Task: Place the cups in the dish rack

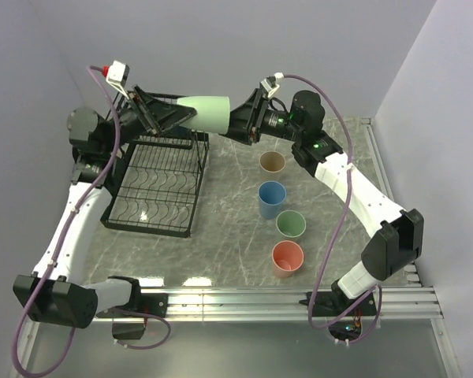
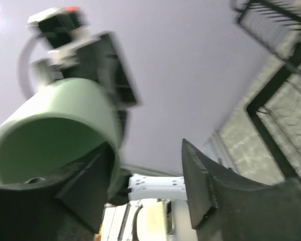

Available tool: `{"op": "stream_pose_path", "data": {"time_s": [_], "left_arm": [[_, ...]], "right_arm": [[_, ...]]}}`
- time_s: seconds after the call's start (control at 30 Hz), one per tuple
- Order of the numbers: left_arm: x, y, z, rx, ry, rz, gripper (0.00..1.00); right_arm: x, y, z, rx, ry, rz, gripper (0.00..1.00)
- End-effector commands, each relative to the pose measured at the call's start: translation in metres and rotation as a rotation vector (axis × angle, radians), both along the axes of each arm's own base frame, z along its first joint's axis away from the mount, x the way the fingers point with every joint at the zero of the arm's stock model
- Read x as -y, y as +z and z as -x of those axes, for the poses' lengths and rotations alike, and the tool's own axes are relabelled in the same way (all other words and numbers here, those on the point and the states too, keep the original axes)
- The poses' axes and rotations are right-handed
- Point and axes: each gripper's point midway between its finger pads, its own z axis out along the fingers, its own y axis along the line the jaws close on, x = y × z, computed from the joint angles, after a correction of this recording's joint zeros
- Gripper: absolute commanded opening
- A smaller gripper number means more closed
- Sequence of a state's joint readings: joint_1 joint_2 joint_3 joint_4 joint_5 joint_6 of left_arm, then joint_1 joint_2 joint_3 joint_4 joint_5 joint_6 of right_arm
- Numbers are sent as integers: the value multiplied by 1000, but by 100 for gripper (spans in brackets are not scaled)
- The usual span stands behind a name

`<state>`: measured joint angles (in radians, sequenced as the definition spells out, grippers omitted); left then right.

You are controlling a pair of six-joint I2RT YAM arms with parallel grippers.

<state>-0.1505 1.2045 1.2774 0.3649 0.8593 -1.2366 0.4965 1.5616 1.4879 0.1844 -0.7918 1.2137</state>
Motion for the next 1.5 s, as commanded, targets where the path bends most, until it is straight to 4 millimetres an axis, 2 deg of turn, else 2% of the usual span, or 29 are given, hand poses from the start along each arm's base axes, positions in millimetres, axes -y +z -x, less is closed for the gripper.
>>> {"op": "stream_pose_path", "data": {"time_s": [0.0,0.03,0.07,0.1,0.13,0.17,0.2,0.23,0.3,0.33,0.37,0.4,0.43,0.5,0.53,0.6,0.63,0.73,0.93,1.07,1.13,1.47], "left_arm": [[-25,26,-9,95,113,-70,46],[-35,39,-14,141,165,-111,43],[-44,25,-32,54,205,-145,38],[-57,22,-47,14,292,-162,35],[-73,38,-54,81,386,-207,33],[-80,20,-71,-14,436,-239,27],[-87,20,-80,-26,479,-255,23],[-98,20,-97,-28,554,-281,20],[-115,1,-113,-113,643,-336,9],[-136,-4,-131,-136,763,-379,4],[-145,-8,-137,-157,809,-404,0],[-155,-19,-142,-195,851,-442,0],[-165,-20,-150,-178,894,-486,0],[-189,-23,-159,-189,1011,-546,0],[-196,-28,-166,-192,1037,-583,0],[-207,-31,-173,-202,1087,-616,0],[-208,-44,-180,-231,1079,-646,0],[-223,-59,-189,-274,1131,-687,0],[-242,-98,-191,-358,1174,-785,0],[-236,-117,-199,-364,1129,-803,0],[-241,-131,-203,-401,1137,-836,0],[-243,-167,-224,-450,1093,-911,3]], "right_arm": [[31,-25,-14,-46,-161,194,64],[43,-38,-20,-37,-214,267,65],[64,-60,-24,-119,-306,366,65],[84,-70,-32,-148,-367,408,65],[97,-80,-32,-156,-394,453,65],[113,-100,-26,-211,-428,509,65],[122,-109,-24,-230,-440,531,65],[136,-127,-22,-261,-452,566,64],[148,-140,-10,-287,-460,600,63],[154,-153,-5,-301,-459,633,63],[158,-155,3,-300,-460,647,63],[161,-160,7,-306,-463,656,63],[163,-171,14,-322,-452,670,62],[164,-172,25,-316,-449,662,62],[166,-179,30,-324,-443,672,62],[168,-181,38,-322,-437,679,61],[170,-182,38,-313,-437,689,61],[172,-182,42,-302,-430,716,61],[171,-184,40,-300,-400,736,59],[169,-188,39,-308,-386,735,58],[168,-190,39,-313,-381,738,57],[173,-199,34,-339,-404,774,56]]}}
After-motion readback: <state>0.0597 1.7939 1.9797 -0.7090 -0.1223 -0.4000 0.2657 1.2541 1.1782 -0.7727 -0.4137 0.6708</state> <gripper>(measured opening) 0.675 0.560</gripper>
